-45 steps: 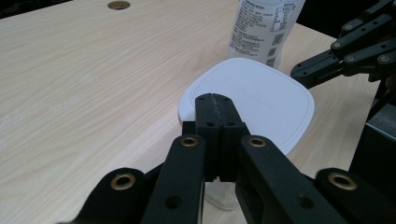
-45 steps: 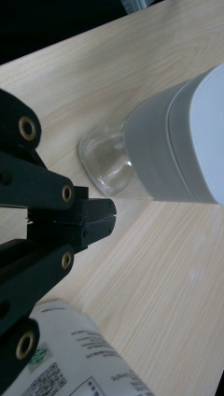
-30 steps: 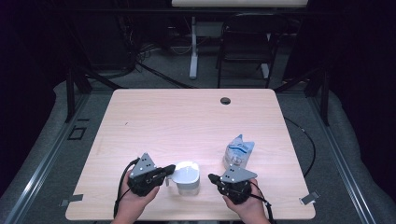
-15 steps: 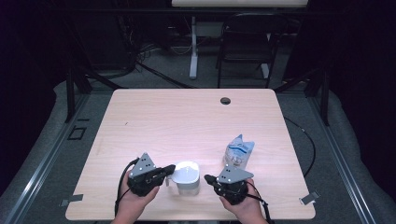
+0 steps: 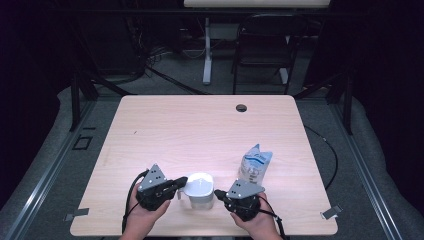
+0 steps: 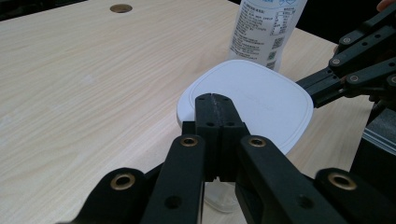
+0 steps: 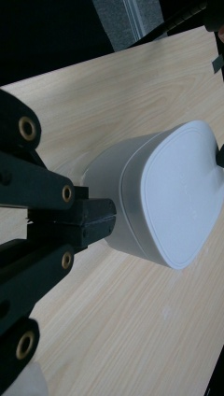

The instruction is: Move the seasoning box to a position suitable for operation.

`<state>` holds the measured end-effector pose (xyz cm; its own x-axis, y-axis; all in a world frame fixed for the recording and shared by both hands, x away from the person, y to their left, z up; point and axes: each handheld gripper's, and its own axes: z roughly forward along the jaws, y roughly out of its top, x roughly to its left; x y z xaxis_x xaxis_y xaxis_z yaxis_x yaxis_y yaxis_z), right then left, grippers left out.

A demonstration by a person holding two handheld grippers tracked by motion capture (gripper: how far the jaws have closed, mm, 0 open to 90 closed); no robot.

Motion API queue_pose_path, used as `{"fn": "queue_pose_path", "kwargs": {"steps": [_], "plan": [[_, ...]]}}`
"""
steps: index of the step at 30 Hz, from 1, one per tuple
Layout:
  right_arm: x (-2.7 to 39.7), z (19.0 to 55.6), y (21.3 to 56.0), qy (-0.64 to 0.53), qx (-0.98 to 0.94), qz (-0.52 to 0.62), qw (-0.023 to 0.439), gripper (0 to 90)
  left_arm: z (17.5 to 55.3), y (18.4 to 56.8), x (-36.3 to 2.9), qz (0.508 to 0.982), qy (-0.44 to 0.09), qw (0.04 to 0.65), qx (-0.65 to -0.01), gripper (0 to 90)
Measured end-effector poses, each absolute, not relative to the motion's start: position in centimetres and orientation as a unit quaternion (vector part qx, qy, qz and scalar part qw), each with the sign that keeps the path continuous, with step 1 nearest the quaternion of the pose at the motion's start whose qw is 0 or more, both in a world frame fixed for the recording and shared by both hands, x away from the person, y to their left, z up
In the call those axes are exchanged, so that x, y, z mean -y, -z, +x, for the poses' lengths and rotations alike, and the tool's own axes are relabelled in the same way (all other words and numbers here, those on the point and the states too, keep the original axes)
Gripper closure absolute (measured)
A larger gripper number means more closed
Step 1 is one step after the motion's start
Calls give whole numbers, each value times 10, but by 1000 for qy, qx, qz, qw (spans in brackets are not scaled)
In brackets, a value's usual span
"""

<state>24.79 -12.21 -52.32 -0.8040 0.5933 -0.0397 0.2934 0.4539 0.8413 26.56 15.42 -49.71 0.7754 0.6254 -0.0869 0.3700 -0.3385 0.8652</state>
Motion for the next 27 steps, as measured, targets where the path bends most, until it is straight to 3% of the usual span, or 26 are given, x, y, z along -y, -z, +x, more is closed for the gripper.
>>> {"fn": "queue_pose_path", "kwargs": {"steps": [27], "plan": [[121,247,522,-459,-833,261,167,900,266,498,-156,805,-131,487,-312,900]]}}
